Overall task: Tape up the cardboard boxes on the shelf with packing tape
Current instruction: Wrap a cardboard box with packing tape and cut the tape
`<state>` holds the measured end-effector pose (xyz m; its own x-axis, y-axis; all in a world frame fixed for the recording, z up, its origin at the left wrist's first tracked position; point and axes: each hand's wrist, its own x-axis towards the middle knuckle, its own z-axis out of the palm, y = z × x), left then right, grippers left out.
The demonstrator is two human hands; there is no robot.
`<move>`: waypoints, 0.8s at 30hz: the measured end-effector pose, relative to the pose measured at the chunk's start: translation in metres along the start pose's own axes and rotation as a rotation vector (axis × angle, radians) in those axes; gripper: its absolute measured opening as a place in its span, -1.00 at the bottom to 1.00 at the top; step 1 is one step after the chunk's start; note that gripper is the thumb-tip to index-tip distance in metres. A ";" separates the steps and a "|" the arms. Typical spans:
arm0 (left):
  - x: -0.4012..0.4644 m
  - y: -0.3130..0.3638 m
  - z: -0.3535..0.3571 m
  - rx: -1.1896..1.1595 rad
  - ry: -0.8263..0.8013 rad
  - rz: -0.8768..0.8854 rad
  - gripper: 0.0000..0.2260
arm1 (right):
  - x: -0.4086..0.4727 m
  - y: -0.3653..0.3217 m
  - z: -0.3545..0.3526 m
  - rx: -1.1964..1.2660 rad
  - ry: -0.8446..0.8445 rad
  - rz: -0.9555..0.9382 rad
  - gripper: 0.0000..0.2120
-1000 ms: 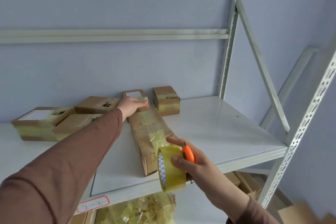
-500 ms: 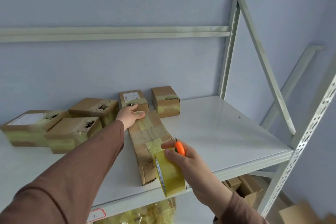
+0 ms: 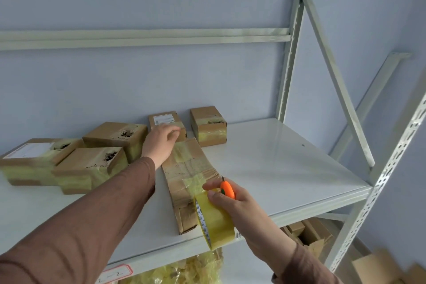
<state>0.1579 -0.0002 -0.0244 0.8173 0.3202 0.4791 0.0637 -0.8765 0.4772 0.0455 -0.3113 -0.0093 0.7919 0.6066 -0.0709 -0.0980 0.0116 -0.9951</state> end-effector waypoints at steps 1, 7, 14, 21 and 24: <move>-0.002 0.000 -0.001 0.024 -0.181 0.006 -0.67 | 0.000 0.001 -0.001 -0.004 -0.004 -0.002 -0.91; -0.007 0.013 -0.011 0.331 -0.499 -0.056 -0.44 | -0.005 0.003 -0.007 0.001 -0.035 -0.002 -0.88; -0.083 0.049 -0.068 0.021 -0.713 0.288 -0.22 | -0.011 0.009 -0.011 -0.044 -0.047 -0.027 -0.85; -0.139 0.047 -0.053 0.443 -0.595 0.373 -0.22 | -0.013 0.013 -0.009 -0.187 -0.034 -0.038 -0.87; -0.134 0.053 -0.063 0.348 -0.510 0.344 -0.39 | -0.014 -0.004 -0.005 -0.173 0.000 -0.071 -0.87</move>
<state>0.0159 -0.0669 -0.0173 0.9849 -0.1300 0.1146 -0.1371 -0.9889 0.0567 0.0376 -0.3244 -0.0050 0.7931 0.6091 0.0002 0.0633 -0.0822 -0.9946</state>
